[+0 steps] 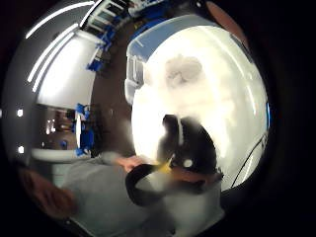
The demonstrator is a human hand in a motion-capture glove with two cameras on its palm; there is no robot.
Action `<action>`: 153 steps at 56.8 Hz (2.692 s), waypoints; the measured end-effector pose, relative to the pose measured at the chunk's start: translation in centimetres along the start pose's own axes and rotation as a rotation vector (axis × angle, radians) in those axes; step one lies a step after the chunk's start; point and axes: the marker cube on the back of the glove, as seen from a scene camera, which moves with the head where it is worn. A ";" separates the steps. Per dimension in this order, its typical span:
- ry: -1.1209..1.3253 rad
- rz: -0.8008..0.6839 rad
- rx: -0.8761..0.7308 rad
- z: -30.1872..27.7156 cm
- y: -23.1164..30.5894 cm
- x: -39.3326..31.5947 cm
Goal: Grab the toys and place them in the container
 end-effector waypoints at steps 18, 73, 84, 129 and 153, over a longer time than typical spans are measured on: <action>0.088 0.217 0.030 4.4 10.8 2.6; 0.161 0.115 0.313 -2.5 4.5 0.5; 0.168 0.070 0.309 -6.6 0.1 0.5; 0.188 0.329 -0.055 5.1 -23.6 5.6; -0.014 0.052 0.056 0.8 -4.2 0.0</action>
